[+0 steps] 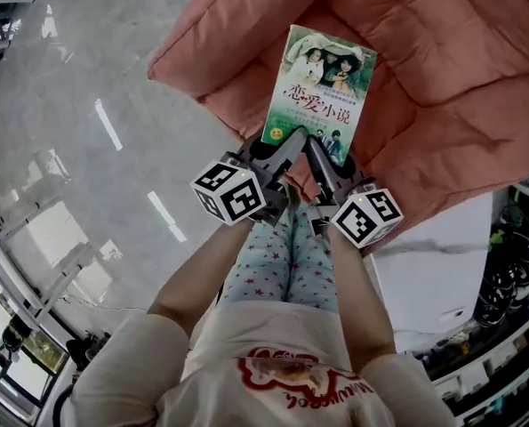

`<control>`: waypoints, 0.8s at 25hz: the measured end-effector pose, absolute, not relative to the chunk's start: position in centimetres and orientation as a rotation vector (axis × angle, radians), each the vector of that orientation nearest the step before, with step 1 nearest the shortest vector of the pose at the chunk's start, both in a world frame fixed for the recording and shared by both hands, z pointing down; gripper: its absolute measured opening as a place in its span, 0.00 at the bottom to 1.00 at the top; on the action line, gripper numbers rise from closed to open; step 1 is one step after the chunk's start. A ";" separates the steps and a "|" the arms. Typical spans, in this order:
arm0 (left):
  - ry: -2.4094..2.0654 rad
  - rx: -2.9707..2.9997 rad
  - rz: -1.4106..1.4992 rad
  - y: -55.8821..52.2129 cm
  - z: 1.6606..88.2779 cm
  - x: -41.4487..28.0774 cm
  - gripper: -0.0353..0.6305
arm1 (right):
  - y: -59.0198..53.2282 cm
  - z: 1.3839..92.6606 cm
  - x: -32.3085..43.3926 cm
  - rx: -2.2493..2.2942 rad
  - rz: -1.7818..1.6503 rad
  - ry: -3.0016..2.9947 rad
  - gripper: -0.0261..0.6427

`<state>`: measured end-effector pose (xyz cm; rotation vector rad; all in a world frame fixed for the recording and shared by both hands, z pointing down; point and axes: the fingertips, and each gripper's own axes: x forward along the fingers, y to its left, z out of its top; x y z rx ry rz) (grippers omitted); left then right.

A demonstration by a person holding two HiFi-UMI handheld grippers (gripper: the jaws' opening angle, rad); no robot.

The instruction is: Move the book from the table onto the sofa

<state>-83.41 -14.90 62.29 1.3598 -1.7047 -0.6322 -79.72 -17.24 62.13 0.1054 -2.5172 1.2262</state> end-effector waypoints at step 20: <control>-1.612 1.225 -0.540 -14.9 73.1 -83.5 0.24 | -17.2 72.8 -79.6 0.196 1.297 -2.323 0.23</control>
